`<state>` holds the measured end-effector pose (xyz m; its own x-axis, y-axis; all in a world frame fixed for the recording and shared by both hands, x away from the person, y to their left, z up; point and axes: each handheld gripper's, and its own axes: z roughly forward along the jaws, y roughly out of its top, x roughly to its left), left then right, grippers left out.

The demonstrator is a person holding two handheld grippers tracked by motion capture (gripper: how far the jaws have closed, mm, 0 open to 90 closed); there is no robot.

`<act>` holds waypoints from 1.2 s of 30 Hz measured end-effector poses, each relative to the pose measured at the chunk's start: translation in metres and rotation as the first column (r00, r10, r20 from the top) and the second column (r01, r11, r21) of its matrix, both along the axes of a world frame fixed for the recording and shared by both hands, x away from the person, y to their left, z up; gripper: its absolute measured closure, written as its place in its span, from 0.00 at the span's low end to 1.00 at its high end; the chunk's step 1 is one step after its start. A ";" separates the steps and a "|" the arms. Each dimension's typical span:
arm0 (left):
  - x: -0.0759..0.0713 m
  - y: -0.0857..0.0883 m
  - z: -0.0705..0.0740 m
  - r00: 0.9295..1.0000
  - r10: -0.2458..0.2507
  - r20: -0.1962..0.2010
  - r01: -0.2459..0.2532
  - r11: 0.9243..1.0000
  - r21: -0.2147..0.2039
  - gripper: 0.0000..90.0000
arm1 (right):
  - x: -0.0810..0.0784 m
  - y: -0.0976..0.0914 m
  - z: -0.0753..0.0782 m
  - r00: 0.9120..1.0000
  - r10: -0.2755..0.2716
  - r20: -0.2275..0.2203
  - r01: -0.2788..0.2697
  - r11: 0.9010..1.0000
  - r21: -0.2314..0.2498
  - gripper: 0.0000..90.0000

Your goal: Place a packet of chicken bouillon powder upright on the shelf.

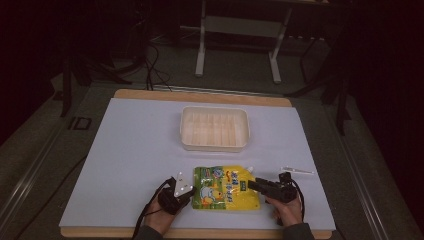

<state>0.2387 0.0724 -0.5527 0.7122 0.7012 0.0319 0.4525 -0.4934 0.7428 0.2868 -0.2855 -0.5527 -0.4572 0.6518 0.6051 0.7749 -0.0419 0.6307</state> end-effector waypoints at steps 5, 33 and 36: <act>0.000 0.000 0.000 1.000 -0.002 0.003 0.002 1.000 0.004 0.99 | 0.001 -0.005 0.000 1.000 -0.012 -0.024 0.013 0.998 0.056 0.57; -0.001 -0.001 0.000 1.000 0.001 0.012 -0.001 1.000 0.010 0.99 | 0.001 0.020 0.020 0.989 0.137 0.060 -0.132 0.987 -0.089 0.79; -0.001 -0.001 0.000 1.000 0.003 0.009 -0.003 1.000 0.007 0.99 | 0.002 0.022 0.024 0.988 0.146 0.045 -0.142 0.986 -0.082 0.82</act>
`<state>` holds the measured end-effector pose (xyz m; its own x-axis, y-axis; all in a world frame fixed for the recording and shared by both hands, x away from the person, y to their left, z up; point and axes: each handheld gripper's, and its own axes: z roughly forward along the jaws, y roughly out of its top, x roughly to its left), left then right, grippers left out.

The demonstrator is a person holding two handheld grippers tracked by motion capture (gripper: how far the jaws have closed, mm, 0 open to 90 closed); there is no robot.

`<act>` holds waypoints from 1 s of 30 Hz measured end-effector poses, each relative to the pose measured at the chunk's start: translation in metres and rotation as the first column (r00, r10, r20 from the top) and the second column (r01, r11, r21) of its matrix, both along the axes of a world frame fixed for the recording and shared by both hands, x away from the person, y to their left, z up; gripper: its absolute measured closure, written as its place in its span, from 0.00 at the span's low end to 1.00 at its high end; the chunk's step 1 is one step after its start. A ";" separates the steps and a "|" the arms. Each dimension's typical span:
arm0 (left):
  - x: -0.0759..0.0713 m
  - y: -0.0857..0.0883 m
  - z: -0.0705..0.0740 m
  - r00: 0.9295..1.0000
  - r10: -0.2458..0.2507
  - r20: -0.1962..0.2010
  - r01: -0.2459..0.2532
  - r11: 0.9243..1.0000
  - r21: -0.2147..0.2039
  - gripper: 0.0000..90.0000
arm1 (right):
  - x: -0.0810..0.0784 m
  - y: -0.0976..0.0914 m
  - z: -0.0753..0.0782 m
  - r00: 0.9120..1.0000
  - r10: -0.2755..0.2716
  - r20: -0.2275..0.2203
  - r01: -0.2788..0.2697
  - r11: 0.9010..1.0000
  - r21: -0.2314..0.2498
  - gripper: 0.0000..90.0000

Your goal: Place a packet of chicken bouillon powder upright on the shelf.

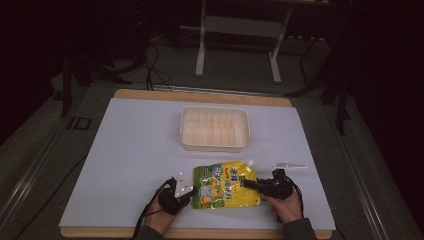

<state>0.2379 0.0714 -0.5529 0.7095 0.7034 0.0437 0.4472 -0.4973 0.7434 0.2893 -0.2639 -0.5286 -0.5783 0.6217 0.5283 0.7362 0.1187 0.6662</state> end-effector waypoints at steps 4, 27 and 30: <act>0.000 0.000 0.000 1.000 0.000 0.000 0.000 1.000 -0.003 0.99 | 0.003 0.006 0.008 1.000 0.016 0.001 -0.016 1.000 -0.016 0.84; 0.003 0.014 0.004 0.999 0.035 0.004 -0.035 0.998 -0.044 0.87 | 0.010 0.046 0.061 0.996 0.089 0.002 -0.088 0.993 -0.078 1.00; 0.004 0.019 0.005 0.999 0.049 0.013 -0.049 0.998 -0.045 0.84 | 0.010 0.051 0.065 0.995 0.095 0.014 -0.094 0.993 -0.075 1.00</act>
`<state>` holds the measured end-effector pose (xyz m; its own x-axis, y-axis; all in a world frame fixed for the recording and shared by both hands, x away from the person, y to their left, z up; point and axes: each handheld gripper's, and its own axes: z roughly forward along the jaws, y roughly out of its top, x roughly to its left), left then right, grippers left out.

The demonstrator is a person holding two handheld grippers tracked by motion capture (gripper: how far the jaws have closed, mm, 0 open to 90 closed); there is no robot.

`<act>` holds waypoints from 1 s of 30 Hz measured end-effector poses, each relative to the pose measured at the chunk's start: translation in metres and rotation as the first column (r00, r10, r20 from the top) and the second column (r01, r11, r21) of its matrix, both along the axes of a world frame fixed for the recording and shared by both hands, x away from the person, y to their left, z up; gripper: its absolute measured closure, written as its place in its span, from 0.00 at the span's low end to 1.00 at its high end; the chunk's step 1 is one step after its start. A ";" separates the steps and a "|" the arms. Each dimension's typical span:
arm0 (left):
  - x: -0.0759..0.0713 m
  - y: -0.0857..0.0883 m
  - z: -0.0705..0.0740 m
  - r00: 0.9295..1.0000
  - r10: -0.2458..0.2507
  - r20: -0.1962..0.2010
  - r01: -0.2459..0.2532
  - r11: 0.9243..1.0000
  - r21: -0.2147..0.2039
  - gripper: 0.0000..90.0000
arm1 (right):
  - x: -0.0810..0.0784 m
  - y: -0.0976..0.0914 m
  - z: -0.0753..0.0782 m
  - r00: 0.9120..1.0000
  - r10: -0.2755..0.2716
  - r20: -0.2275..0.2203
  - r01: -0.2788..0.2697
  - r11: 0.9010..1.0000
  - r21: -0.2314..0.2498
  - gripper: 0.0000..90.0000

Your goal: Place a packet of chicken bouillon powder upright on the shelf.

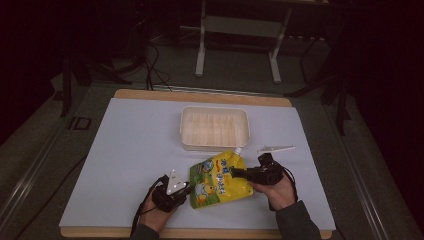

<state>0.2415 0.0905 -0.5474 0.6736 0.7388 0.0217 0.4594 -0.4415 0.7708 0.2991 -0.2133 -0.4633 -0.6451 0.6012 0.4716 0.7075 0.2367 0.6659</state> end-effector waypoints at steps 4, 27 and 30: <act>0.003 0.010 0.002 0.999 0.032 0.012 -0.032 0.999 -0.002 0.80 | 0.000 0.006 0.006 1.000 0.008 0.011 -0.008 1.000 -0.007 1.00; 0.021 0.063 0.010 0.968 0.242 0.070 -0.242 0.970 0.001 0.66 | -0.003 0.037 0.032 0.995 0.081 0.051 -0.081 0.997 -0.010 1.00; 0.022 0.063 0.008 0.966 0.248 0.077 -0.249 0.968 0.008 0.66 | -0.004 0.040 0.036 0.994 0.090 0.055 -0.090 0.996 -0.001 1.00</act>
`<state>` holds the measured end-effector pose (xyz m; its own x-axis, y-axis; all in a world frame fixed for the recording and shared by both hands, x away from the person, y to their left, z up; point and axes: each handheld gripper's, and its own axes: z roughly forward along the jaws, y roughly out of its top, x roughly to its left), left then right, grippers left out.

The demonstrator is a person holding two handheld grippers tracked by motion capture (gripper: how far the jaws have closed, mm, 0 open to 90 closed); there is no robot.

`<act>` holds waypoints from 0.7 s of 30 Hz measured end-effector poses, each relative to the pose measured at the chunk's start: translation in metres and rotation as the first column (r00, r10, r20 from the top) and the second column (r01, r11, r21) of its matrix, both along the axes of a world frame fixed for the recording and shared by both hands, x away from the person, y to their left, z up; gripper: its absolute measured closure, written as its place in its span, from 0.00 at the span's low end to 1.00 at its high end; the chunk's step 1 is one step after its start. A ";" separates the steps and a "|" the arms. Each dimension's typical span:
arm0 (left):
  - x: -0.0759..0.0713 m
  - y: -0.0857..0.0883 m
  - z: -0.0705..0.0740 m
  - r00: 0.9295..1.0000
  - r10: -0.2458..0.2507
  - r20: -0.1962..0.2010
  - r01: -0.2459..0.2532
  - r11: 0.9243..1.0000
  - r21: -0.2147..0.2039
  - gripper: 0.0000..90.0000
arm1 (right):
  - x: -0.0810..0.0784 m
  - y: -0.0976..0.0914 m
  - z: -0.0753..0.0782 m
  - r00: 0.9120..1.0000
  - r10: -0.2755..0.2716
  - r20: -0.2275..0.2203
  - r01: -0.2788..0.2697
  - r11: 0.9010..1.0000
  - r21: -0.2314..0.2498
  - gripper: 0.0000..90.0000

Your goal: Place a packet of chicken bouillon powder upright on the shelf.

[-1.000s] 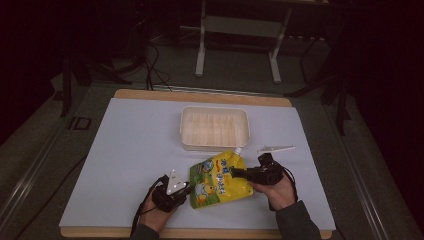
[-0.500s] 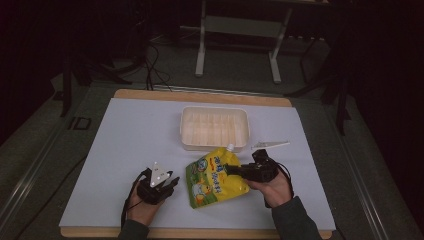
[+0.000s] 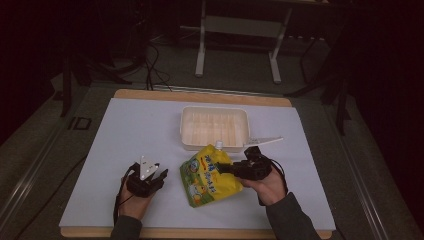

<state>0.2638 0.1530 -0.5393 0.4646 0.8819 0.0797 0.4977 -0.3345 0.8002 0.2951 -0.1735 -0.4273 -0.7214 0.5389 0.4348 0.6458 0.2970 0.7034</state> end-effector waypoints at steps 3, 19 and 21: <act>0.001 -0.001 -0.002 1.000 0.001 -0.003 -0.001 1.000 0.000 0.66 | -0.002 0.002 0.007 1.000 0.004 0.015 -0.004 1.000 0.015 1.00; 0.002 -0.009 -0.009 1.000 0.003 0.026 -0.004 1.000 0.018 0.62 | -0.003 -0.002 0.026 0.998 -0.023 0.058 0.021 0.999 0.032 1.00; 0.002 -0.010 -0.010 1.000 0.003 0.026 -0.003 1.000 0.022 0.62 | -0.002 -0.003 0.027 0.998 -0.029 0.064 0.027 0.999 0.030 1.00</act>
